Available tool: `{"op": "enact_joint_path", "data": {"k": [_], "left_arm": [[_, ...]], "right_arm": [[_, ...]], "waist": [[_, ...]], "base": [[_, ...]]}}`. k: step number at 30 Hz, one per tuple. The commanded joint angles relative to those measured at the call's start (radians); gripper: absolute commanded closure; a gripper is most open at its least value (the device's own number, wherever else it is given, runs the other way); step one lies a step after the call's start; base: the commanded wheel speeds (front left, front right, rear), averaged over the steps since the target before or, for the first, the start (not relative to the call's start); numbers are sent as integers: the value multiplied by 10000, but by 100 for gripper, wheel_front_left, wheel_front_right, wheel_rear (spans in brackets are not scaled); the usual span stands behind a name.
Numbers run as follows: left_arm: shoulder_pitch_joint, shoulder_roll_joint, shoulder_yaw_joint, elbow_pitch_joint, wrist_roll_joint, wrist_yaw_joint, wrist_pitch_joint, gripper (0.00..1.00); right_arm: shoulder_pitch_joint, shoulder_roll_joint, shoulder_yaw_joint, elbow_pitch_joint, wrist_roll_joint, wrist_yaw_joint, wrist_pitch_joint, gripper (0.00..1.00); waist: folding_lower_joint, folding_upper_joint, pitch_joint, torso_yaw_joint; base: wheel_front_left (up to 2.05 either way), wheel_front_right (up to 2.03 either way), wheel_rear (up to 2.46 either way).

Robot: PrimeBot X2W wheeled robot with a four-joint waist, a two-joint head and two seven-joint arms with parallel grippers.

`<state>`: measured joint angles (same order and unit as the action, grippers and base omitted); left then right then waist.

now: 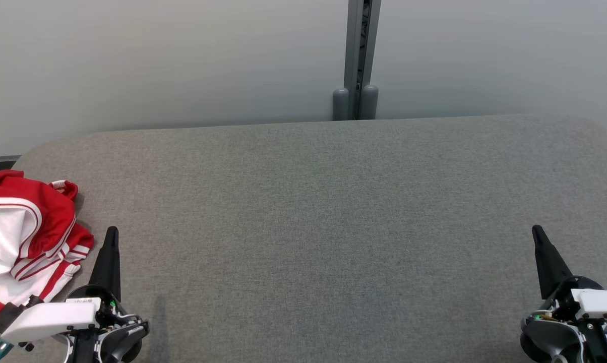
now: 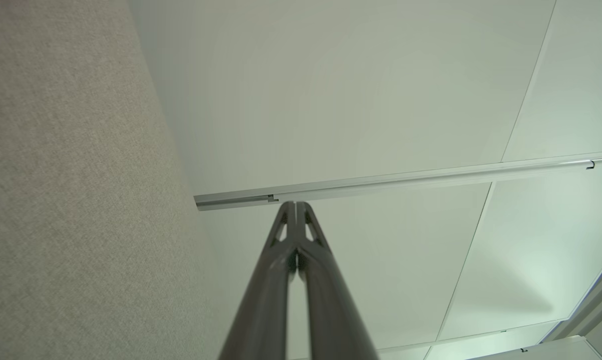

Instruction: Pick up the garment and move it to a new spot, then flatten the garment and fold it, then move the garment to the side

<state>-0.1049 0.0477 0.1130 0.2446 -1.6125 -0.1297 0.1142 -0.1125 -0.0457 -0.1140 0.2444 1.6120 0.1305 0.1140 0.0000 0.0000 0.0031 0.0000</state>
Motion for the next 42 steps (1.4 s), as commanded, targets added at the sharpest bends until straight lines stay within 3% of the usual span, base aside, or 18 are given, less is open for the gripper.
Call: {"op": "enact_joint_path", "data": {"k": [1,2,3,15,26,42], "left_arm": [[-65,53,33,-33,-10,-32,29,100],[-65,53,33,-33,-10,-32,27,100],[0,0,0,0,0,0,-3,0],[127,-42,-240,365,691,2,-447,0],[74,-57,-241,421,3239,4,-996,0],[-20,-30,-622,584,6139,497,-1591,0]], "right_arm": [[91,-92,-8,-35,22,4,32,100],[91,-92,-8,-35,22,4,32,100],[0,0,0,-1,-1,0,0,0],[177,-64,331,81,-494,-11,-432,0],[117,-198,457,107,-2603,-9,-997,0],[126,-103,569,359,-5594,-5,-1592,0]], "waist": [[0,0,0,0],[0,0,0,0],[0,0,0,0],[1,0,18,-7],[1,0,42,-36],[0,0,128,-35]], "base": [[0,0,0],[0,0,0],[0,0,0],[0,0,0],[0,0,0],[0,0,0]]}}
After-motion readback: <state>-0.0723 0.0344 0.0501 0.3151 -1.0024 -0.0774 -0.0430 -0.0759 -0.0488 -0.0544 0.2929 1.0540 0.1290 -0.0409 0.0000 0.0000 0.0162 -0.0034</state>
